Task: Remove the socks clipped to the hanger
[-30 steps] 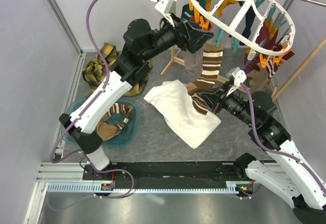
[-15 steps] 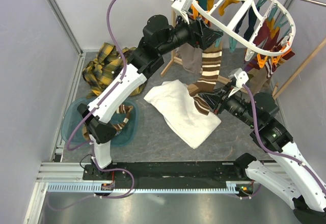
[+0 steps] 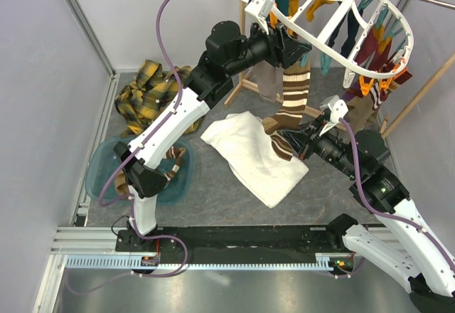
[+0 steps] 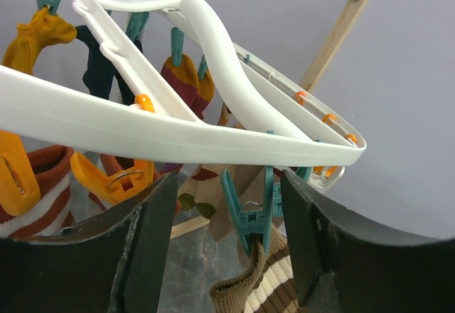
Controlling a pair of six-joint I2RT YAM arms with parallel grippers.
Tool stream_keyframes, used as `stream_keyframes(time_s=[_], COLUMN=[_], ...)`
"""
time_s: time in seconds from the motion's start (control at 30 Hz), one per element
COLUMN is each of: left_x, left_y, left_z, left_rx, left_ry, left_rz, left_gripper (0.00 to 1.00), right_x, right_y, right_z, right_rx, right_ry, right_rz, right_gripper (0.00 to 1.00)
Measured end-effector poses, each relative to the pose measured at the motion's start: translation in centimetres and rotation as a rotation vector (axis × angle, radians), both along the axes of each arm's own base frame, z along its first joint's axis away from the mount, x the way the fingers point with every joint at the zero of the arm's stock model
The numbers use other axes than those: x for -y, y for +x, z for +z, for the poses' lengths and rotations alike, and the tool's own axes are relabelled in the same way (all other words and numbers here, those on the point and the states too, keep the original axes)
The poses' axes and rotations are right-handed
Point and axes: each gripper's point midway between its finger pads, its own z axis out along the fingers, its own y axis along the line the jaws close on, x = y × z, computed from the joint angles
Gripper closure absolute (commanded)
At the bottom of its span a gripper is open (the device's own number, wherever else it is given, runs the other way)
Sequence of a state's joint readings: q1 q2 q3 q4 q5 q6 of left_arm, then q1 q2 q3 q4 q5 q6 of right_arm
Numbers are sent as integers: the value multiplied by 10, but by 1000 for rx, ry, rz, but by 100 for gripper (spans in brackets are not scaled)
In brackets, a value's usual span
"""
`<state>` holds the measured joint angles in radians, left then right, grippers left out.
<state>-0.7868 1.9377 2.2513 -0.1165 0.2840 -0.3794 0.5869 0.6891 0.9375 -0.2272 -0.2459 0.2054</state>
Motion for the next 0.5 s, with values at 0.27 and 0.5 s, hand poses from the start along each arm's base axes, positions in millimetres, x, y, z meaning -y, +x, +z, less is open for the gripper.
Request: stream_keyframes(time_s=[0.27, 0.5], left_x=[4, 10], left_y=[-1, -3], left_z=[0, 0], left_rx=[7, 4], left_ry=[-3, -14], left_rz=[-18, -51], left_gripper=[34, 85], right_x=[1, 2], right_y=[1, 2], right_z=[0, 0], right_rx=[1, 0], right_ry=[1, 1], right_rz=[-7, -16], right_gripper=[96, 96])
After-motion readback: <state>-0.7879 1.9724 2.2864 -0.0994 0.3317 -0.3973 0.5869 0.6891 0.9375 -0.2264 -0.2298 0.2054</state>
